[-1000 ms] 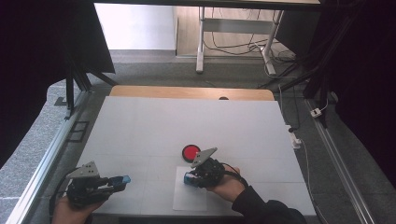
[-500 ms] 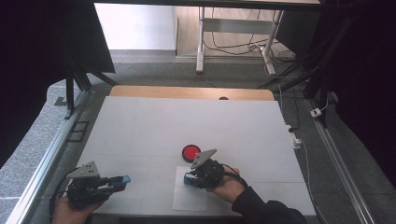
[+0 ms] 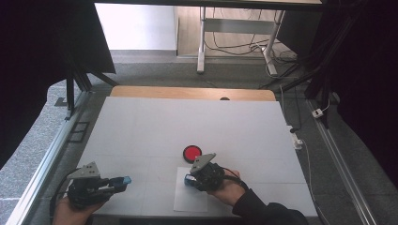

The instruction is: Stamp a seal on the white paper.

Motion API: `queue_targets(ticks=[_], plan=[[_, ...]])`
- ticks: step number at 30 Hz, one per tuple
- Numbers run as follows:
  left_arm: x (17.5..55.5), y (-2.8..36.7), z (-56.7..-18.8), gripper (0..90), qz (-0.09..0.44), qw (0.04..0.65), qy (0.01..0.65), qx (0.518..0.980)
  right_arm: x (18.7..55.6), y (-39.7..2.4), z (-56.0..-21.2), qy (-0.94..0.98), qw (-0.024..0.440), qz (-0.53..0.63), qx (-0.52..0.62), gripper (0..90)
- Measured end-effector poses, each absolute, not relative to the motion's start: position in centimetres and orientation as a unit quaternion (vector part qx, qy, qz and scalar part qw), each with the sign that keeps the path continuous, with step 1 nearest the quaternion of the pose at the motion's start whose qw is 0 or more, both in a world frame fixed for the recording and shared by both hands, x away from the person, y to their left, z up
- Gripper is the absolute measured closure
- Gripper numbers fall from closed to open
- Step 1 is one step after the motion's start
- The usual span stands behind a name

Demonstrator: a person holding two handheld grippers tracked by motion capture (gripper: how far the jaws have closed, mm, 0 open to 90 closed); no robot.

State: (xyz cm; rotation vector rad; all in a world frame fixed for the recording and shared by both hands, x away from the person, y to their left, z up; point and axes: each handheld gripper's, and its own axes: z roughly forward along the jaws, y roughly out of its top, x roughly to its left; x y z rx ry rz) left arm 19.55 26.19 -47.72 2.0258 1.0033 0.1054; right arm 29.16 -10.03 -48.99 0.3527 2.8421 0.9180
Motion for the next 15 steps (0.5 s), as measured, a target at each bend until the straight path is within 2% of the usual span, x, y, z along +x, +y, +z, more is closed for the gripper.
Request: queue_targets(ticks=[15], plan=[[19.5,26.2,-47.7,68.2,0.042,0.425,0.401,0.811,30.5,-10.9,-49.3,0.933,0.018,0.327,0.147,71.4]])
